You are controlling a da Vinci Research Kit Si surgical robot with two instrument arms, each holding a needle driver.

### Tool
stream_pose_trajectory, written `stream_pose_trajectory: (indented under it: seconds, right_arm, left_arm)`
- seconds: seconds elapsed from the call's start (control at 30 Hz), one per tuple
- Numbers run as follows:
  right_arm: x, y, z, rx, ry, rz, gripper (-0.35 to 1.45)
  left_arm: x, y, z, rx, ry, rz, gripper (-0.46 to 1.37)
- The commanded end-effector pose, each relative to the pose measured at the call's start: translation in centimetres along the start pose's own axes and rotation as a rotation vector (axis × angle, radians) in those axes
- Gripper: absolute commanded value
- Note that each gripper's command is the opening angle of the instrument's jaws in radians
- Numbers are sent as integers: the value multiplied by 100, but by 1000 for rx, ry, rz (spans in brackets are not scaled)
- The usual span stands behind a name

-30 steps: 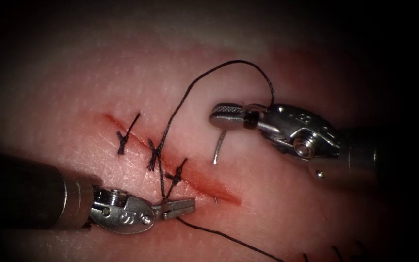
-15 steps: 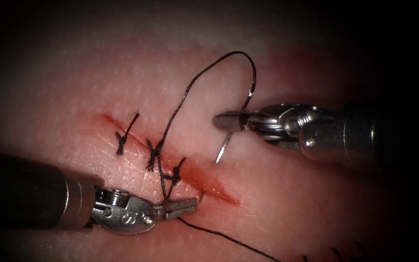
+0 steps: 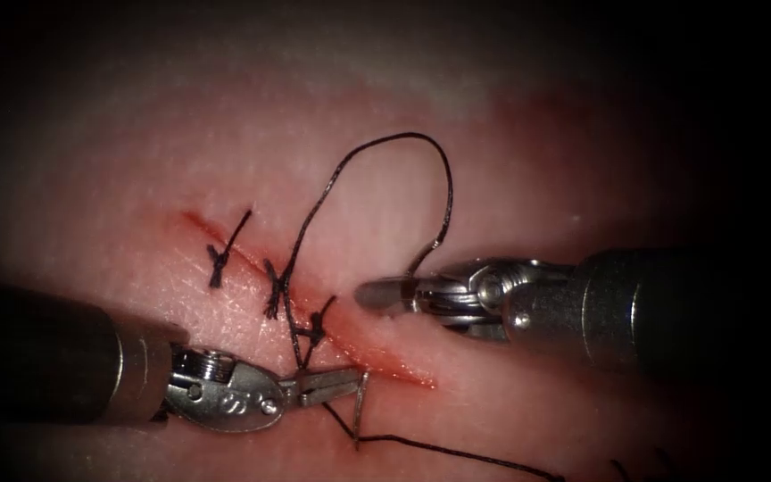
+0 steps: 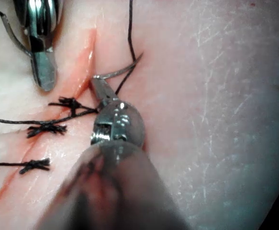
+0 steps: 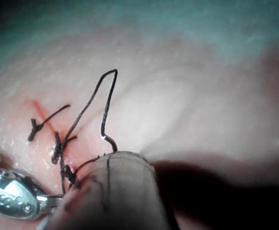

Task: Wound Closure
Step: Use the right gripper to throw the needle through the top of the wound

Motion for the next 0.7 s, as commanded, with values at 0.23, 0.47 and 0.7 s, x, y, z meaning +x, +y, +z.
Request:
stream_pose_trajectory:
  seconds: [0.23,0.47,0.7]
  right_arm:
    - [26,-1,-12,27,138,-168,-6]
    - [77,24,-27,94,391,-577,124]
    - [101,40,-44,141,584,-628,119]
  left_arm:
    - [1,1,1,-7,3,10,-35]
    - [2,3,-2,-14,9,10,-35]
    - [2,5,-3,-14,10,11,-35]
